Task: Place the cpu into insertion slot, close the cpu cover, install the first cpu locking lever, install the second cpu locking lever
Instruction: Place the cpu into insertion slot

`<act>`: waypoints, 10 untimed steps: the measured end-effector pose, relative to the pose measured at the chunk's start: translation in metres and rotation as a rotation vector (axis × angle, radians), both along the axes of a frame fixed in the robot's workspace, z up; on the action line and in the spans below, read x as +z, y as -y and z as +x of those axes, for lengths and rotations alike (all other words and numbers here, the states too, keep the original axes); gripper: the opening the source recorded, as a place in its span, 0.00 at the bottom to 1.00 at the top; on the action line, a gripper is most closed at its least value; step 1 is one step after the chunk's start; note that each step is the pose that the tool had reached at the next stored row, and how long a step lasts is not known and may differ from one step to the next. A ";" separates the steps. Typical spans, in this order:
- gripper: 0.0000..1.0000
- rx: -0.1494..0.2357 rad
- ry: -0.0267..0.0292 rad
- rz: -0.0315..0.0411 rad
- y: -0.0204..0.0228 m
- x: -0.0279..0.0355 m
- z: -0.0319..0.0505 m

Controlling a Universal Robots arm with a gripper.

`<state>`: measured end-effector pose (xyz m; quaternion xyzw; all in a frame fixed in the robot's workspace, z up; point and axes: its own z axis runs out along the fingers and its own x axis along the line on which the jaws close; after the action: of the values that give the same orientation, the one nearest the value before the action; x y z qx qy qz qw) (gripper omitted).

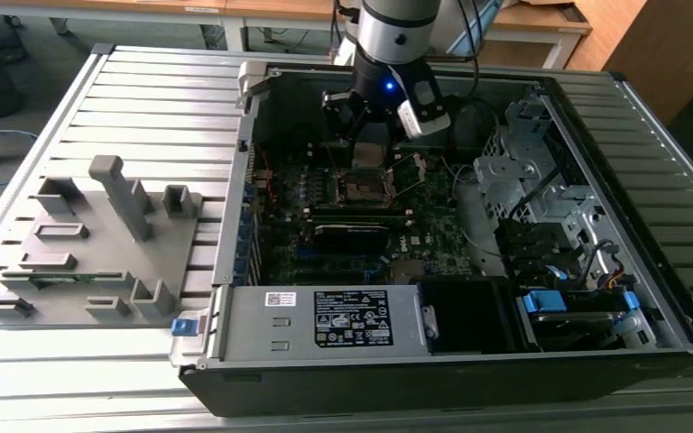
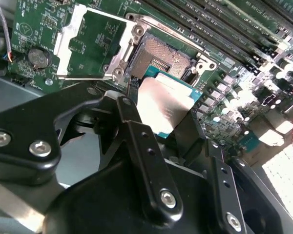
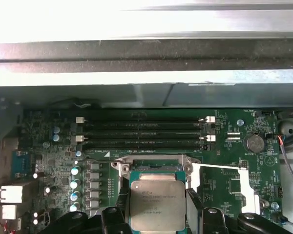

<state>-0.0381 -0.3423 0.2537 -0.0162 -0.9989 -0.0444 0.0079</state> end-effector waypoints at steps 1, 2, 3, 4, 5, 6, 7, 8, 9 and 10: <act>0.54 -0.013 -0.0001 -0.0002 0.0000 -0.0002 -0.0001; 0.54 -0.031 -0.0001 -0.0002 0.0000 -0.0005 -0.0001; 0.54 -0.049 -0.0001 -0.0002 0.0000 -0.0008 -0.0001; 0.54 -0.067 -0.0001 -0.0002 0.0000 -0.0010 0.0000; 0.54 -0.085 -0.0001 -0.0002 0.0000 -0.0012 -0.0001; 0.54 -0.103 -0.0001 -0.0001 0.0000 -0.0014 -0.0001; 0.54 -0.122 -0.0001 -0.0001 0.0000 -0.0017 -0.0001; 0.54 -0.140 -0.0001 -0.0001 0.0000 -0.0019 -0.0001; 0.54 -0.158 -0.0001 -0.0001 0.0000 -0.0020 0.0000; 0.54 -0.175 -0.0001 -0.0004 0.0000 -0.0021 -0.0001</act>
<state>-0.0381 -0.3423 0.2517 -0.1032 -0.9936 -0.0447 0.0040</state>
